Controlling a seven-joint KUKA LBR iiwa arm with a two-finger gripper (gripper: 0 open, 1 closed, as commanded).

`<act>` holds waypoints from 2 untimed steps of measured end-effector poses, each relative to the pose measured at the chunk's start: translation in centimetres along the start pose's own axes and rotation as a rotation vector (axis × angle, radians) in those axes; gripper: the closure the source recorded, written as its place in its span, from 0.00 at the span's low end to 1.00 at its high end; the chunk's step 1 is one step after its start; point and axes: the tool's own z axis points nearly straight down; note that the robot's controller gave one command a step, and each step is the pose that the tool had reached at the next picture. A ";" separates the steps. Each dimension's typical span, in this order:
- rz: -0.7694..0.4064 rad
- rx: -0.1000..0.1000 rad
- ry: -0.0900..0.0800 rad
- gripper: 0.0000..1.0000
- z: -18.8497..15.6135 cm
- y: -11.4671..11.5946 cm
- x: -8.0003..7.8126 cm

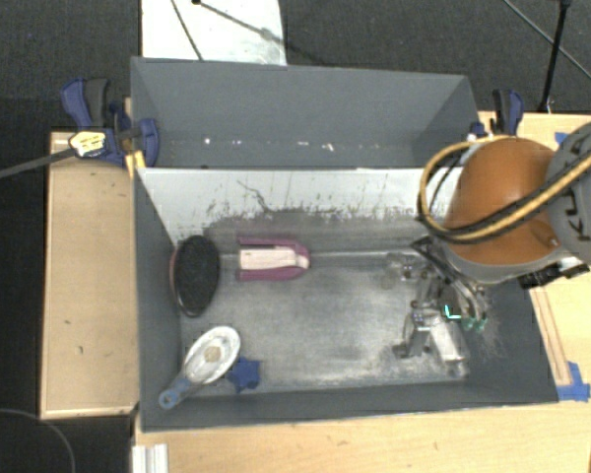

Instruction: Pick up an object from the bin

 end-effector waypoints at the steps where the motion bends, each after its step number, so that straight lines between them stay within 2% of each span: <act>1: -0.057 0.002 -0.001 0.00 9.3 -8.5 0.2; 2: -0.314 0.000 -0.013 0.00 5.7 -11.1 -9.1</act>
Offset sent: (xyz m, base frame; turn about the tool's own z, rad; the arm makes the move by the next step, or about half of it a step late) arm -0.0018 -0.0809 -0.0894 -0.0617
